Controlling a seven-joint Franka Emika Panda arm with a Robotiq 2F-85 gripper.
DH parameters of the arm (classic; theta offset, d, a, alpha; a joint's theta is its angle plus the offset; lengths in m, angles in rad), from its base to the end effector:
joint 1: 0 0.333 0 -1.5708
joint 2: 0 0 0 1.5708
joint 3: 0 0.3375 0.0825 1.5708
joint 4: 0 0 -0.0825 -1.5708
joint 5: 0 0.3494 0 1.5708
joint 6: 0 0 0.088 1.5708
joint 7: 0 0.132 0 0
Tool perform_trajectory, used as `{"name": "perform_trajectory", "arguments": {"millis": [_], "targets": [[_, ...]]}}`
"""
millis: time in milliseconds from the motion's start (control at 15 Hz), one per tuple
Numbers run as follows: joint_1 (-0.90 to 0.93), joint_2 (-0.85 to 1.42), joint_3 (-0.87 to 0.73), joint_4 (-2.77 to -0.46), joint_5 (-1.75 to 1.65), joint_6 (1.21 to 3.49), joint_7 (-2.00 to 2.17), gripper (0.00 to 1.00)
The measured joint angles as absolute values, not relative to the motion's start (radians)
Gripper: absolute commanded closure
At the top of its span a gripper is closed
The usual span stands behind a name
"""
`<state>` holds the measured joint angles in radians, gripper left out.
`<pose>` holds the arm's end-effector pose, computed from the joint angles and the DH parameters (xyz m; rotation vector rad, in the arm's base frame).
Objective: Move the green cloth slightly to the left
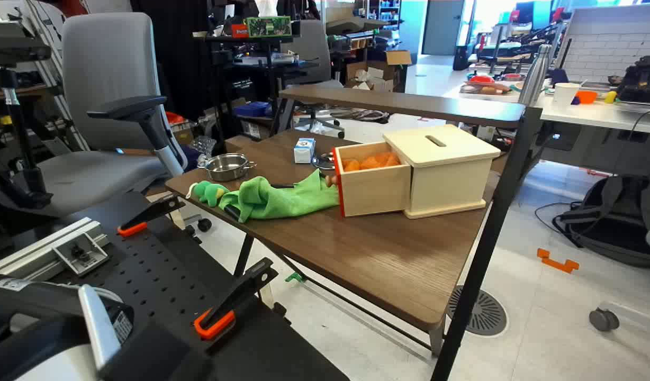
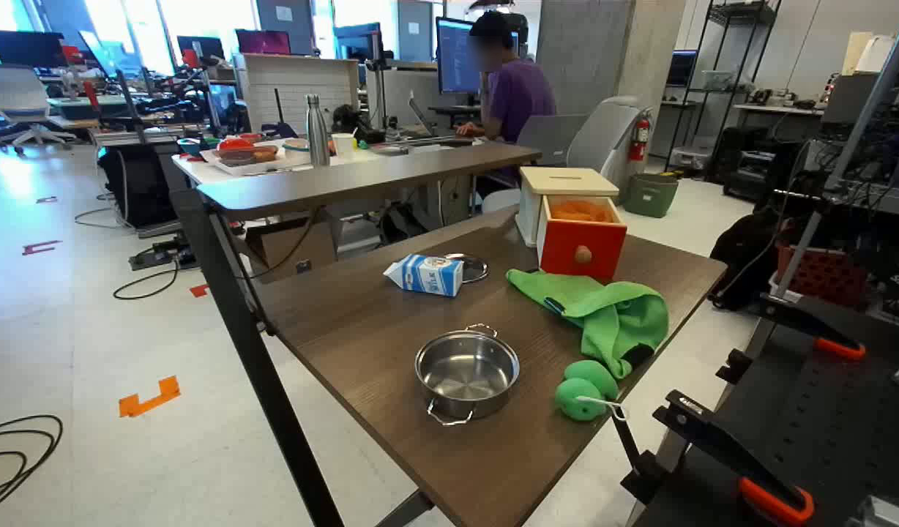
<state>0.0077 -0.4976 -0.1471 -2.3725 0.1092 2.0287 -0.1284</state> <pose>0.3743 -0.0506 0.5250 -2.9791 0.0591 -0.2512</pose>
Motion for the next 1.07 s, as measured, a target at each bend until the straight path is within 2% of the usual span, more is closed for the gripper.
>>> {"name": "perform_trajectory", "arguments": {"millis": [667, 1067], "targets": [[0.004, -0.489, -0.140, -2.376, 0.108, 2.042, -0.105, 0.00], [-0.003, -0.320, -0.063, -2.377, 0.102, 2.196, 0.077, 0.00]]}}
